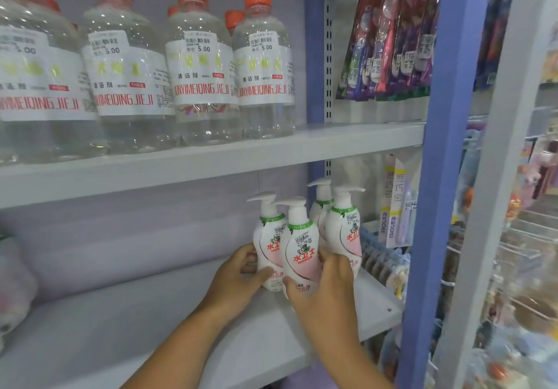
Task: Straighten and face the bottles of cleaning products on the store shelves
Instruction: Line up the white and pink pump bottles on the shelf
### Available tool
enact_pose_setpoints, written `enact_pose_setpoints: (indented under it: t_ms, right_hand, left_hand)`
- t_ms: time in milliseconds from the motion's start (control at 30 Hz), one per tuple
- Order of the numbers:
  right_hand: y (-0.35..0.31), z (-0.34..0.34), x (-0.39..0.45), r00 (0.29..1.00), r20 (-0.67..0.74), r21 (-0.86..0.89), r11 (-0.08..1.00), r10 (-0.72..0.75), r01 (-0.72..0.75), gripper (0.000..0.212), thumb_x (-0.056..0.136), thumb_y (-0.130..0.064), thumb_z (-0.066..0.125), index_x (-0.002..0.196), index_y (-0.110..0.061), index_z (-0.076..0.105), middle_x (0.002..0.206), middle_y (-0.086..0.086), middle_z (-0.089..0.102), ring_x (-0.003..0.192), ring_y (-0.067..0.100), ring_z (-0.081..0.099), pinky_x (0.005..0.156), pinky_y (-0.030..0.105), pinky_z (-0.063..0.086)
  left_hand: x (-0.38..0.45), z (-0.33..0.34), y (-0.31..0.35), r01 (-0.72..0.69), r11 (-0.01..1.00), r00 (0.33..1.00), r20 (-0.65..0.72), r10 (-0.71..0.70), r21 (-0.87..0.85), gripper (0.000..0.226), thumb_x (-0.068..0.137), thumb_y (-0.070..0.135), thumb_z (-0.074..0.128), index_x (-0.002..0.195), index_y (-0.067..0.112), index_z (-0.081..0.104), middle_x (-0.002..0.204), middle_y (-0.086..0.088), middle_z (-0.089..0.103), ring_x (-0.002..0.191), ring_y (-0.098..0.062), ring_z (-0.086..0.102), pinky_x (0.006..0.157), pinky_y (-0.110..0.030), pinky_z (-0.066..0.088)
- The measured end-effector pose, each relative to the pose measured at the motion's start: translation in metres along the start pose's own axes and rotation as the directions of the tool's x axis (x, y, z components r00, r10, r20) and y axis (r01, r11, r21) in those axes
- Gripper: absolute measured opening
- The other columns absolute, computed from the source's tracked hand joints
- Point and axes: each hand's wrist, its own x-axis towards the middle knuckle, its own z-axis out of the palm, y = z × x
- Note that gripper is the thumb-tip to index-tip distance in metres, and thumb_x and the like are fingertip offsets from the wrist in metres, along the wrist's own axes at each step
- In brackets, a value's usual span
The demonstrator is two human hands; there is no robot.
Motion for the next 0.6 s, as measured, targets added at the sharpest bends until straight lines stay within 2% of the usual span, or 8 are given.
enact_pose_setpoints:
  t_ms: [100, 233, 367, 500, 600]
  right_hand:
    - [0.003, 0.0, 0.003, 1.0, -0.004, -0.015, 1.0, 0.007, -0.007, 0.072, 0.074, -0.042, 0.089, 0.131, -0.016, 0.053, 0.122, -0.004, 0.049, 0.12, 0.01, 0.041, 0.097, 0.025, 0.044]
    - [0.005, -0.005, 0.008, 1.0, -0.006, -0.104, 0.995, 0.0, -0.001, 0.072, 0.074, -0.052, 0.085, 0.13, -0.02, 0.055, 0.12, -0.006, 0.049, 0.121, 0.015, 0.049, 0.093, 0.035, 0.051]
    - [0.008, -0.003, 0.008, 1.0, -0.029, -0.121, 0.993, 0.012, -0.015, 0.074, 0.075, -0.054, 0.084, 0.134, -0.019, 0.055, 0.124, -0.006, 0.049, 0.122, 0.018, 0.051, 0.092, 0.039, 0.053]
    - [0.014, 0.001, 0.005, 0.994, -0.067, -0.043, 0.995, 0.088, -0.091, 0.068, 0.075, -0.053, 0.084, 0.126, -0.019, 0.054, 0.124, -0.006, 0.049, 0.121, 0.02, 0.052, 0.091, 0.041, 0.053]
    - [0.016, 0.004, 0.006, 0.995, -0.066, -0.068, 0.995, 0.074, -0.078, 0.066, 0.077, -0.053, 0.083, 0.124, -0.017, 0.052, 0.124, -0.005, 0.047, 0.12, 0.022, 0.052, 0.089, 0.043, 0.054]
  left_hand:
    - [0.007, 0.007, 0.0, -0.005, 1.0, 1.0, -0.009, 0.005, -0.017, 0.038, 0.085, 0.017, 0.082, 0.116, 0.034, 0.067, 0.106, 0.013, 0.077, 0.097, -0.006, 0.072, 0.09, -0.031, 0.057]
    - [0.017, 0.014, 0.001, 0.013, 0.995, 1.0, 0.02, -0.011, -0.096, 0.043, 0.083, 0.018, 0.085, 0.12, 0.03, 0.066, 0.109, 0.009, 0.078, 0.1, -0.01, 0.074, 0.095, -0.038, 0.058]
    - [0.024, 0.021, 0.002, 0.023, 0.992, 0.998, 0.053, -0.017, -0.125, 0.044, 0.084, 0.018, 0.084, 0.122, 0.031, 0.065, 0.11, 0.009, 0.078, 0.103, -0.008, 0.073, 0.095, -0.033, 0.057]
    - [0.023, 0.024, -0.001, -0.004, 0.987, 0.995, 0.102, 0.021, -0.161, 0.04, 0.091, 0.013, 0.077, 0.125, 0.027, 0.063, 0.111, 0.01, 0.078, 0.103, -0.006, 0.073, 0.086, -0.019, 0.055]
    - [0.022, 0.025, -0.002, -0.012, 0.986, 0.995, 0.091, 0.027, -0.165, 0.04, 0.092, 0.011, 0.076, 0.125, 0.027, 0.063, 0.11, 0.01, 0.078, 0.102, -0.008, 0.074, 0.086, -0.019, 0.056]
